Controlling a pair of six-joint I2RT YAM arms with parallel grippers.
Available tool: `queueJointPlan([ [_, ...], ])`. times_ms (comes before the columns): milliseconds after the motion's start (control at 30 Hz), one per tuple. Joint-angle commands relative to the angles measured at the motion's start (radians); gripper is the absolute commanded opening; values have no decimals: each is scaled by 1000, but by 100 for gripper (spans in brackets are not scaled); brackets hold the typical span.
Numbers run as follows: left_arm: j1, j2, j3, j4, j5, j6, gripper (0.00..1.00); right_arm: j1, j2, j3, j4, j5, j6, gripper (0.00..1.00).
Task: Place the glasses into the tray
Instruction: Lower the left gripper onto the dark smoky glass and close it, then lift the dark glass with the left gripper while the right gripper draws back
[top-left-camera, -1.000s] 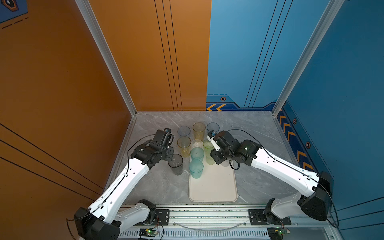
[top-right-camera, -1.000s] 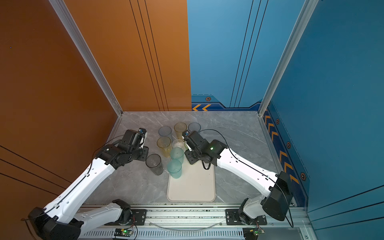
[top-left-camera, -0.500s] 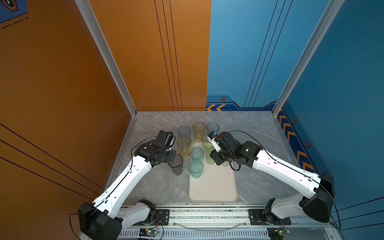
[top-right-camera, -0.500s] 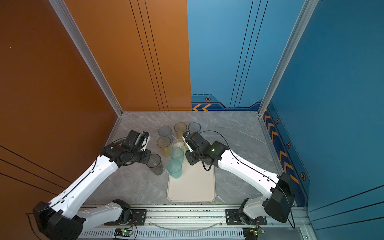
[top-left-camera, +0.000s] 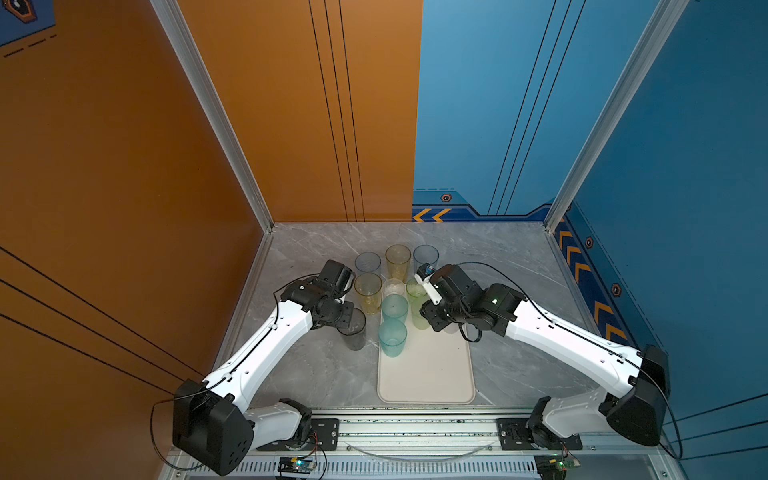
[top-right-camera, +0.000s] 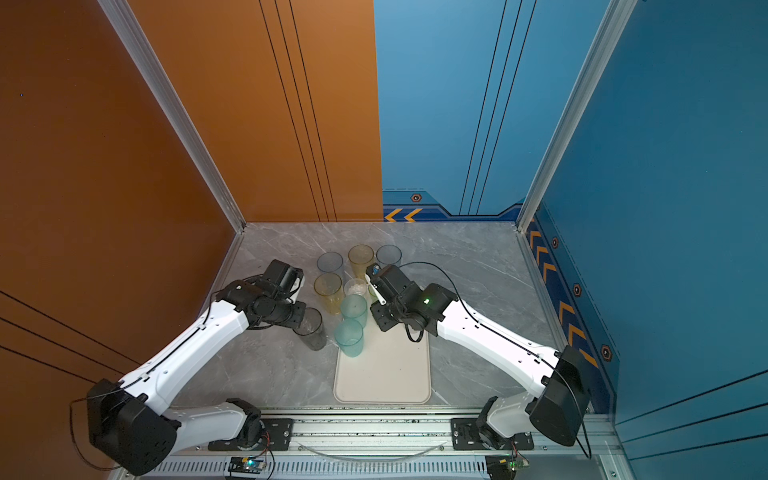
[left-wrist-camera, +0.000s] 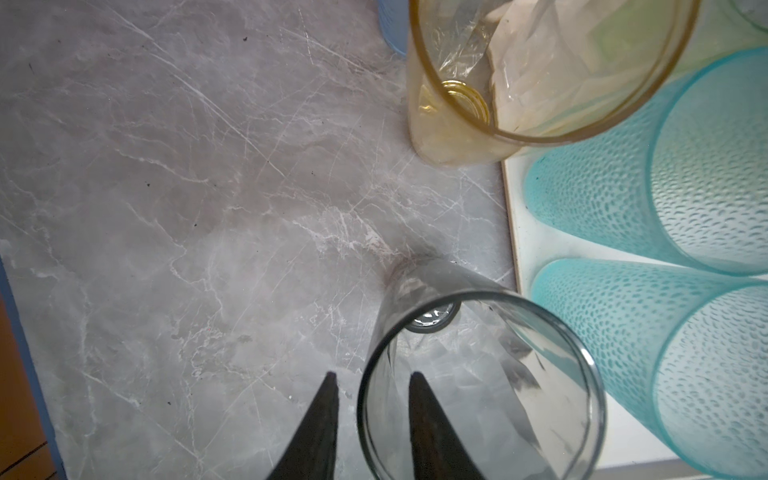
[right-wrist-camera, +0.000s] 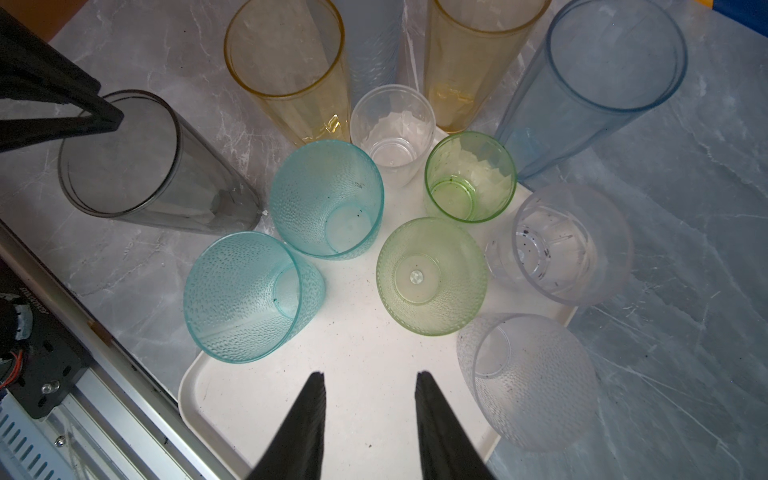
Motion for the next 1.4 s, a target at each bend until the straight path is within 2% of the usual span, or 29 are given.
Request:
queueJointPlan([
  [0,10,11,-9,-25,23,1,28,-8,-32,-16,12,-2,14,36],
  [400,14,33,-15,-25,25,12,23,-15,-27,-21,12,-6,15,35],
  [867,21,51,-7,-28,34,31,8,-20,-15,-17,12,-14,14,35],
  [1367,23,-95,77,-108,-54,52,6,-60,-62,-77,24,-7,43,35],
])
